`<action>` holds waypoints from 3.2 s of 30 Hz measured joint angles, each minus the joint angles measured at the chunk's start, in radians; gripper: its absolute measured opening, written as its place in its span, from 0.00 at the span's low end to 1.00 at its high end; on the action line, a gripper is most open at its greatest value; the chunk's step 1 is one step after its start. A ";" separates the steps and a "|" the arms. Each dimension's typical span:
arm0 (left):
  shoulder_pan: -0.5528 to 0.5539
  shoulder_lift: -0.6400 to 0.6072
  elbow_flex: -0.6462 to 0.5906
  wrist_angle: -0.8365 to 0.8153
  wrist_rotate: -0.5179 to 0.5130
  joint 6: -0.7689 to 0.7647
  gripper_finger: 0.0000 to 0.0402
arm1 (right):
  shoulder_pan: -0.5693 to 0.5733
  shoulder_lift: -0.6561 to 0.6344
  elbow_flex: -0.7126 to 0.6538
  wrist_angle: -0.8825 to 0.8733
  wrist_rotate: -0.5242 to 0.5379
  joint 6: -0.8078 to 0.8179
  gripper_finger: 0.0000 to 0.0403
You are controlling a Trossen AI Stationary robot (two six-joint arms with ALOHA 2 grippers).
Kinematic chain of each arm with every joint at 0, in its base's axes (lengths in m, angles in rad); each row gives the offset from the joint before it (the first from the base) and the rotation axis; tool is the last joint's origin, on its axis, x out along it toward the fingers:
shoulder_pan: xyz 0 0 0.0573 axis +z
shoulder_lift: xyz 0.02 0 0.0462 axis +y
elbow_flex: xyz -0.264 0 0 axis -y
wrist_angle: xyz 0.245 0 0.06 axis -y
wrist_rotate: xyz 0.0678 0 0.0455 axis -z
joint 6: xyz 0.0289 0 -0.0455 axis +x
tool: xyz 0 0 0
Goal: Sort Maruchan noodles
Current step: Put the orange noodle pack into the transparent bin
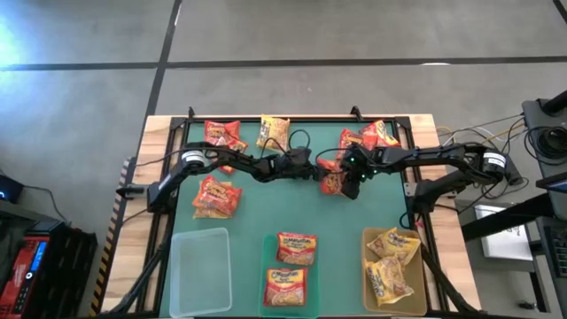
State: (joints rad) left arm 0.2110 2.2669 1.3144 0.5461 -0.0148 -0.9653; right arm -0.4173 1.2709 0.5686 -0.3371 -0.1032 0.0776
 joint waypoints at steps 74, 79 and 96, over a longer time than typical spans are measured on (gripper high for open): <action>0.062 -0.067 -0.004 -0.041 0.446 0.263 0.15 | 0.000 -0.346 0.074 -0.146 0.000 0.035 0.35; 0.063 -0.075 -0.004 -0.039 0.504 0.279 0.08 | 0.000 -0.346 0.074 -0.147 0.000 0.045 0.35; 0.108 -0.130 -0.003 -0.040 0.747 0.274 0.03 | 0.000 -0.339 0.074 -0.145 0.000 0.042 0.35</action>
State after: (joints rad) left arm 0.3194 2.1367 1.3109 0.5060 0.7318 -0.6917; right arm -0.4175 0.9318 0.6426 -0.4820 -0.1031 0.1201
